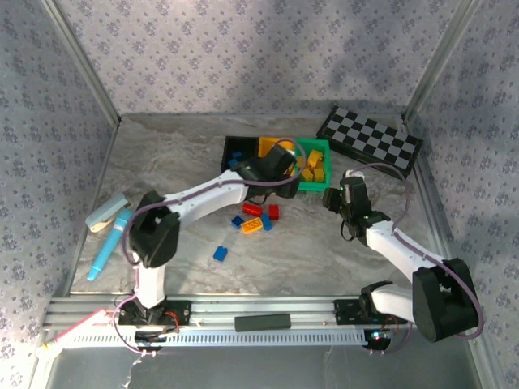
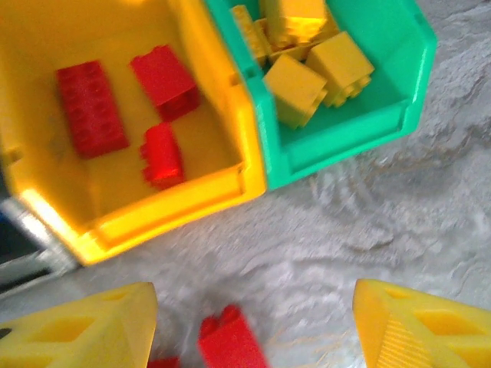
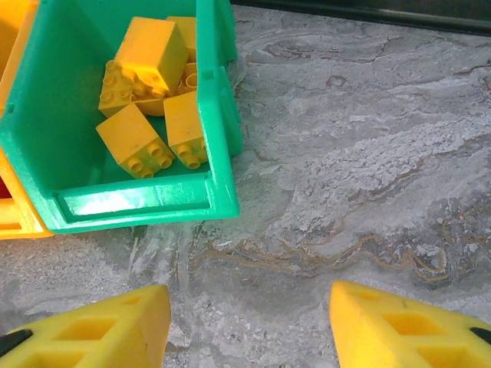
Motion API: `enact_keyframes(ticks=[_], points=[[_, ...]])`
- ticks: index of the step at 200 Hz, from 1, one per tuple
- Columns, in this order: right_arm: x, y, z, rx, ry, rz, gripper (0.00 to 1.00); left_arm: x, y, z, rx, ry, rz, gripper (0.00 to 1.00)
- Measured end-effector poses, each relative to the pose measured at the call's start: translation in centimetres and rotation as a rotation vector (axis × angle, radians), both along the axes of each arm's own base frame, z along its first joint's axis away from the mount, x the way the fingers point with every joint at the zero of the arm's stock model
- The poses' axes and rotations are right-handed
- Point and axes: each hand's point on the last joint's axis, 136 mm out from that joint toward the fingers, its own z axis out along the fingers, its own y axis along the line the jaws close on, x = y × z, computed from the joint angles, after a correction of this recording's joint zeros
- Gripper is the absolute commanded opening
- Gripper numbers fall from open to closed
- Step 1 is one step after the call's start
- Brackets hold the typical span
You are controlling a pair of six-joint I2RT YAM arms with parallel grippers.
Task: Sort the legos into containers by color
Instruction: Pick up the lego from the center of the table.
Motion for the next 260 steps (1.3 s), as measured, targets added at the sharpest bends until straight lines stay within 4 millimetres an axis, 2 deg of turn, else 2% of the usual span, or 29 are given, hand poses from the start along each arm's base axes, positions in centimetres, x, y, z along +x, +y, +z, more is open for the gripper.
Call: enact_keyframes(ticks=[17,41,71,100,142,178,203,260], points=[[0.0,0.1,-0.1,0.003,0.003,0.001,0.58,-1.1,2.0,-0.5,0.01,-0.002,0.022,0.68],[0.0,0.2,-0.5,0.008,0.019,0.006,0.58,-2.6,4.4,-2.7,0.068,0.025,0.035,0.67],[0.1,0.4,-1.1,0.006,0.038,0.011,0.58,-4.3,6.5,-6.3,0.164,0.082,0.016,0.67],[0.4,0.5,-1.3,0.004,0.046,0.011,0.58,-5.4,7.6,-7.4,0.241,0.092,-0.064,0.67],[0.4,0.5,-1.4,0.002,0.051,0.01,0.58,-6.6,7.6,-7.2,0.286,0.095,-0.205,0.63],[0.4,0.5,-1.5,0.001,0.053,0.01,0.58,-7.1,7.1,-9.1,0.349,0.155,-0.297,0.61],[0.4,0.4,-1.5,0.0,0.052,0.008,0.58,-7.3,7.4,-10.7,0.403,0.187,-0.329,0.61],[0.5,0.4,-1.4,-0.003,0.05,0.005,0.58,-6.9,7.6,-12.5,0.485,0.211,-0.353,0.58]])
